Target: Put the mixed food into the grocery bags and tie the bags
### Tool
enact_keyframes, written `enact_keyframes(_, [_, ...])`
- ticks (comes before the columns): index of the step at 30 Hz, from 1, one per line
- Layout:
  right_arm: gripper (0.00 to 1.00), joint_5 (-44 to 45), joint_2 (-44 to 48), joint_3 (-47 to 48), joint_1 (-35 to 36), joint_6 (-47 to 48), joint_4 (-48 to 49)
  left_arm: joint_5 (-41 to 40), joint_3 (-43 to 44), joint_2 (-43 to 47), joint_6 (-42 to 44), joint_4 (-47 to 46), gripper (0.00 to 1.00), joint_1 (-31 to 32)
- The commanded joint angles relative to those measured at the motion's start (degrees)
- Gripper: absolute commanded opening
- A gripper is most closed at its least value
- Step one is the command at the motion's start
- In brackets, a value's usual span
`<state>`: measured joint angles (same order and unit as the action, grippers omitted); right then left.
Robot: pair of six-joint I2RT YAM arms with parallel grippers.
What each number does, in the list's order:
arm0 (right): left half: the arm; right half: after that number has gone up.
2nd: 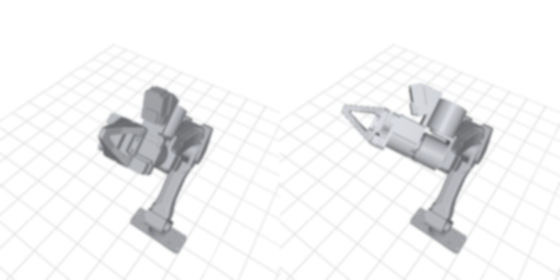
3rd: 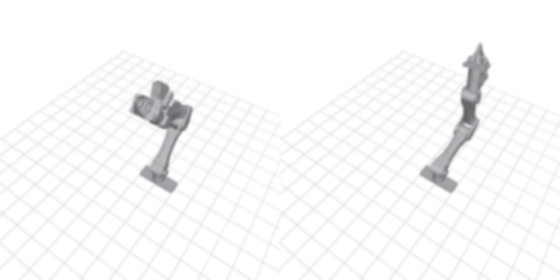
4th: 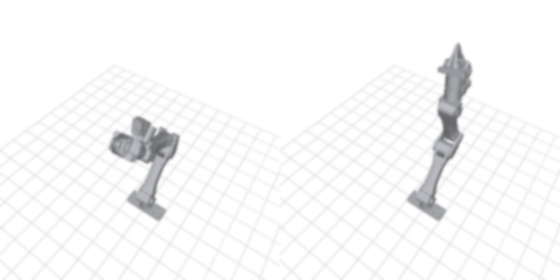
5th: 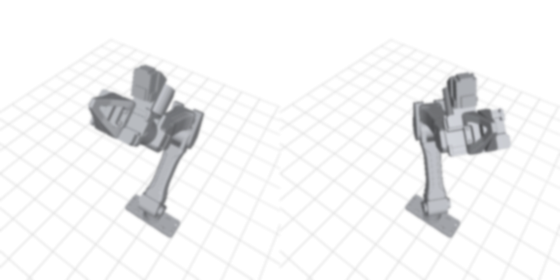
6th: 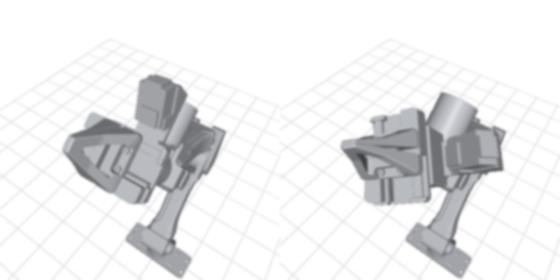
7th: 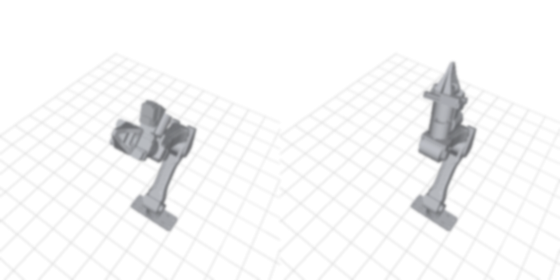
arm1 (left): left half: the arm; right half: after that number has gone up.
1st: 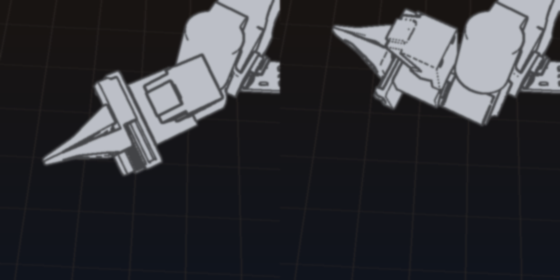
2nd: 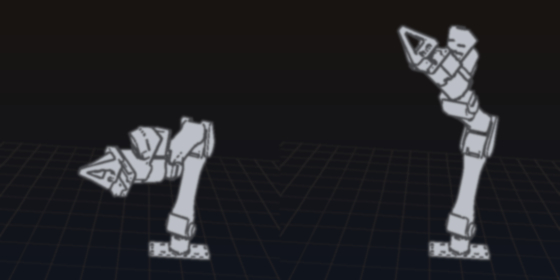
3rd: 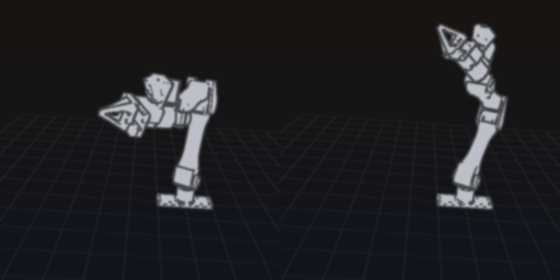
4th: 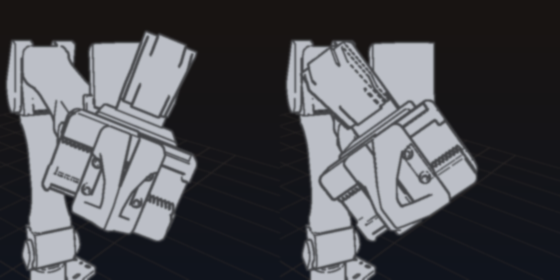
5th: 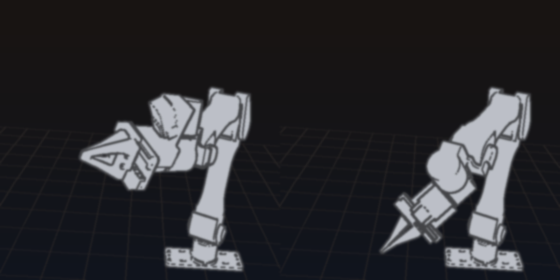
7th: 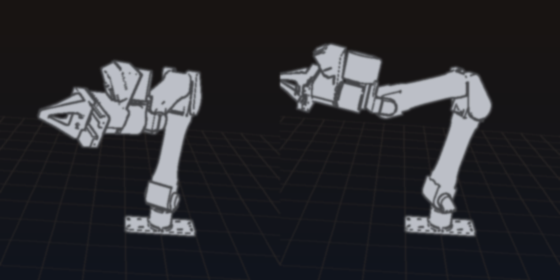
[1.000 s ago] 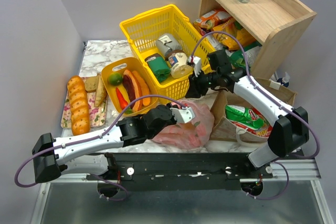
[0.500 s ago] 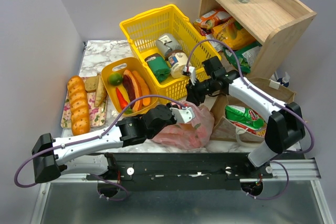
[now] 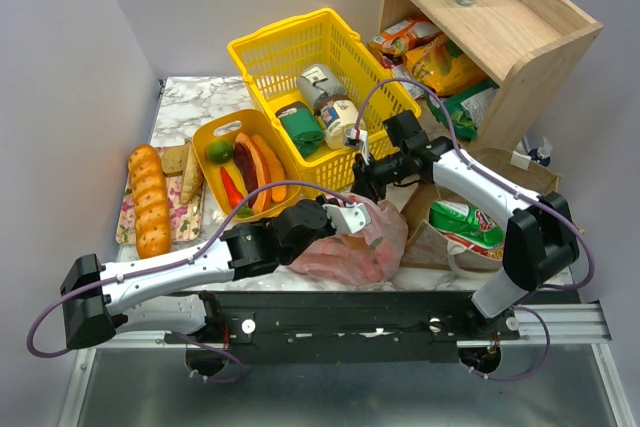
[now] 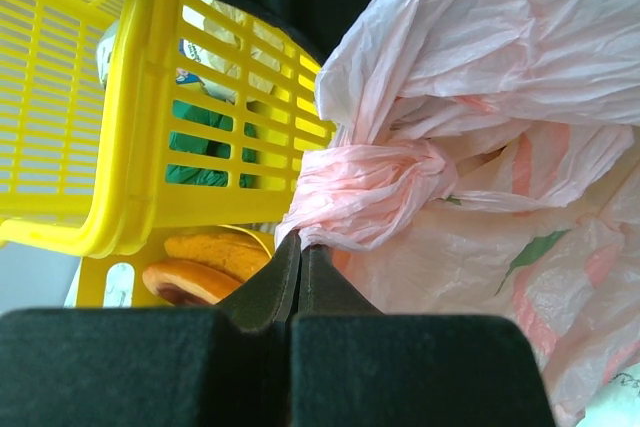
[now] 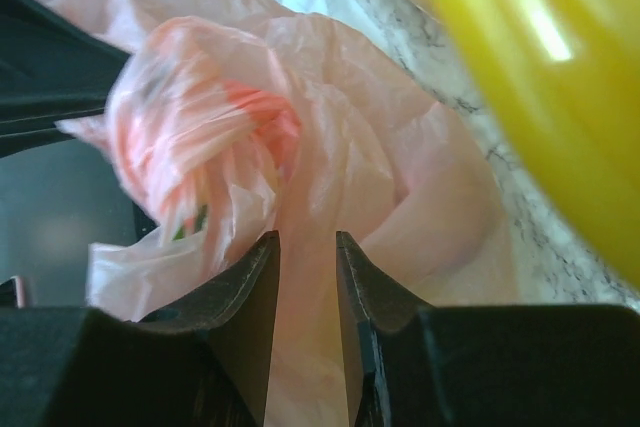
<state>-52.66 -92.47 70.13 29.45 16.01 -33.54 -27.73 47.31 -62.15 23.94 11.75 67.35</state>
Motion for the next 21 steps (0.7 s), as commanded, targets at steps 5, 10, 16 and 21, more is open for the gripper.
enact_keyframes(5, [0.37, -8.3, 2.7, -2.8, 0.2, 1.3, 0.5, -4.4, 1.1, -2.8, -1.3, 0.0, 0.00, 0.1])
enact_keyframes(10, [0.37, -8.9, 2.9, -3.7, 0.2, 1.2, 0.8, -5.0, 2.2, -3.4, -4.9, -0.1, 0.00, 0.1])
enact_keyframes(16, [0.36, -7.8, 2.4, -5.8, 0.6, 0.3, 2.2, -7.2, 2.1, -4.1, -10.1, -4.1, 0.00, 0.1])
enact_keyframes(21, [0.35, -5.4, 2.0, -7.8, 1.0, -0.7, 3.7, -8.2, 0.5, -3.4, -12.0, -7.9, 0.00, 0.3])
